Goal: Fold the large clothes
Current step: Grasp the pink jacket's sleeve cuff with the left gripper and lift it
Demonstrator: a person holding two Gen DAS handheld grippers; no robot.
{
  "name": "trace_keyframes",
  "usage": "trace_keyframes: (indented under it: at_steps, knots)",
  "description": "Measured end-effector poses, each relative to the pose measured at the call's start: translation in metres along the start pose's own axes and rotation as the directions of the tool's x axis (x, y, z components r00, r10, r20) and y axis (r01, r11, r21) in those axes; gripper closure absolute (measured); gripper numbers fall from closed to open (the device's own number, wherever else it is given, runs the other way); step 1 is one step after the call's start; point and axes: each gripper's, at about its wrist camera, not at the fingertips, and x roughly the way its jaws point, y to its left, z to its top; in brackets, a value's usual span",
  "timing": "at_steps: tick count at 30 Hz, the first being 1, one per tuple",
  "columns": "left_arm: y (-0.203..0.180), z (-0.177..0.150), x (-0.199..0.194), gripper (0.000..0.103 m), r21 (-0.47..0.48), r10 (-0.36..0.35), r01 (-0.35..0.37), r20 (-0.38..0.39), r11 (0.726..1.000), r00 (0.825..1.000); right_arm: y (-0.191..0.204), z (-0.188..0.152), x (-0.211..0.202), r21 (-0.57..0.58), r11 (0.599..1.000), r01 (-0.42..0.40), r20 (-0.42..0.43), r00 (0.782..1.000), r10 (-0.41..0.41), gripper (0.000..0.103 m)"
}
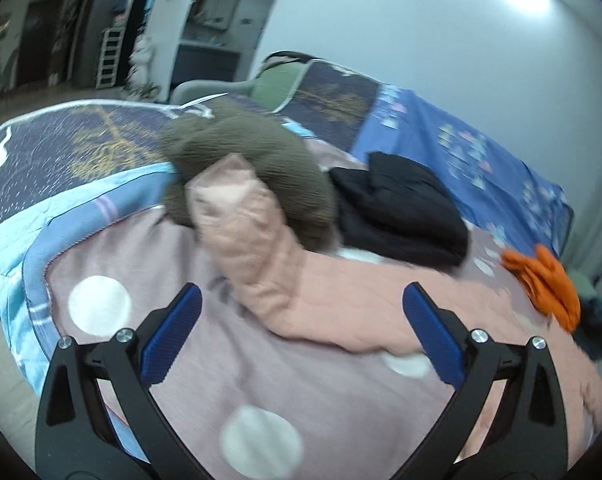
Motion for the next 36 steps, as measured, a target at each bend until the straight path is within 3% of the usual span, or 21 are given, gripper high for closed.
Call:
trace_keyframes:
  at_steps: [6,11,14,16,17,18,22,25,30,36]
  knots:
    - [0.064,0.029,0.057,0.009,-0.149,-0.088,0.077,-0.069,0.986,0.994,0.006,0.001,0.000,-0.021,1.000,0.004,0.019,1.000,-0.003,0.001]
    - [0.076,0.029,0.092,0.017,-0.188,-0.107,0.080,-0.140,0.979,0.984,0.003,0.001,-0.002,-0.025,1.000,0.019,0.024,1.000,-0.019,0.001]
    - [0.077,0.028,0.109,0.033,-0.206,-0.118,0.082,-0.168,0.975,0.979,0.001,0.000,0.000,-0.015,1.000,0.018,0.018,1.000,-0.018,0.001]
    - [0.073,0.028,0.120,0.059,-0.204,-0.120,0.082,-0.183,0.976,0.976,0.001,0.000,0.000,-0.016,1.000,0.008,0.019,1.000,-0.008,0.001]
    - [0.071,0.028,0.123,0.081,-0.199,-0.108,0.069,-0.192,0.978,0.975,0.001,-0.001,0.000,-0.013,1.000,-0.008,0.022,1.000,0.008,0.001]
    - [0.070,0.028,0.123,0.089,-0.197,-0.110,0.072,-0.188,0.978,0.976,0.001,-0.001,0.001,-0.012,1.000,-0.025,0.025,0.999,0.026,0.001]
    - [0.047,0.037,0.106,0.090,-0.162,-0.175,0.153,-0.131,0.975,0.976,0.008,-0.001,0.003,-0.006,0.993,-0.117,0.020,0.993,0.118,0.001]
    - [0.023,0.045,0.088,0.090,-0.133,-0.236,0.223,-0.092,0.966,0.967,0.016,0.003,0.010,0.024,0.976,-0.216,-0.010,0.976,0.217,0.001]
    - [-0.033,0.054,0.051,0.090,-0.027,-0.319,0.318,-0.034,0.948,0.947,0.036,0.020,0.019,0.091,0.900,-0.426,-0.044,0.901,0.431,0.001]
    - [-0.082,0.052,0.029,0.090,0.017,-0.397,0.397,-0.026,0.917,0.917,0.058,0.046,0.005,0.034,0.885,-0.464,-0.003,0.886,0.465,0.001]
